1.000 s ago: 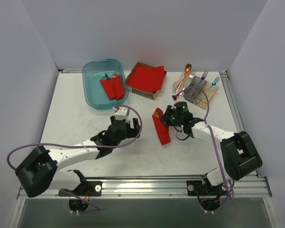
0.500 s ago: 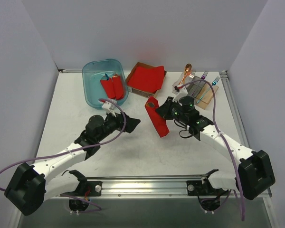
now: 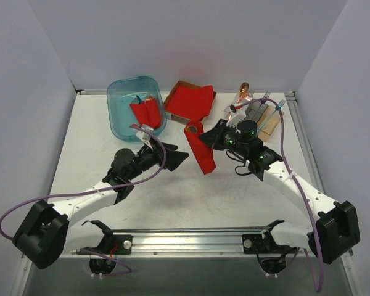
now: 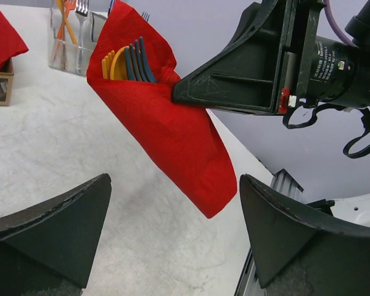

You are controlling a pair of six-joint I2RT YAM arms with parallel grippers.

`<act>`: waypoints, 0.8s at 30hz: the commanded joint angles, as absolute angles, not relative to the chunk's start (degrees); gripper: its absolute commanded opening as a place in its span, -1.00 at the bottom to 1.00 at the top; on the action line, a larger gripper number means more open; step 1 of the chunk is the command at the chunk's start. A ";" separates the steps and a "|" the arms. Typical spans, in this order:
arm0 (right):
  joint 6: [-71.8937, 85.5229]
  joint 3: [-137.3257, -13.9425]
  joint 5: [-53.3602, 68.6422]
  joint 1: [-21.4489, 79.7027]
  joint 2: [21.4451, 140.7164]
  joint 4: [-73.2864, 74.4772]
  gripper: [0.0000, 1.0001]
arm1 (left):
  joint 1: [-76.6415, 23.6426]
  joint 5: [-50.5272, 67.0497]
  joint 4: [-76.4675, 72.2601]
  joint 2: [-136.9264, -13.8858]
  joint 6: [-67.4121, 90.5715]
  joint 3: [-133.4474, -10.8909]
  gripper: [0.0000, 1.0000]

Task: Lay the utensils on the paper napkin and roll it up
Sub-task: Pick up the utensils from the center of the board.

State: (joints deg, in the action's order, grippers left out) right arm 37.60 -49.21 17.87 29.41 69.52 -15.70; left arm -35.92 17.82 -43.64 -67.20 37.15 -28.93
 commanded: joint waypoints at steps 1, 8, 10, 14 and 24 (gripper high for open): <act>40.08 -52.82 20.48 30.14 66.54 -18.63 -1.00 | -35.51 19.95 -50.01 -68.38 38.23 -32.69 0.88; 42.62 -53.00 22.32 31.02 64.78 -19.86 -1.00 | -33.40 21.35 -52.82 -71.53 41.21 -34.63 0.88; 43.15 -52.74 22.67 31.37 64.60 -20.82 -1.00 | -33.22 21.80 -54.31 -72.33 41.75 -35.50 0.88; 44.21 -52.82 23.29 32.25 64.51 -21.88 -1.00 | -33.05 22.67 -56.51 -74.00 42.62 -36.56 0.88; 46.49 -51.86 24.87 34.62 65.65 -26.28 -1.00 | -32.78 24.08 -62.40 -75.50 45.44 -36.91 0.87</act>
State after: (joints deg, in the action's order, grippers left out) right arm 45.25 -50.50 22.98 33.50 66.15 -20.99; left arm -33.26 22.41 -56.25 -75.02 43.94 -34.68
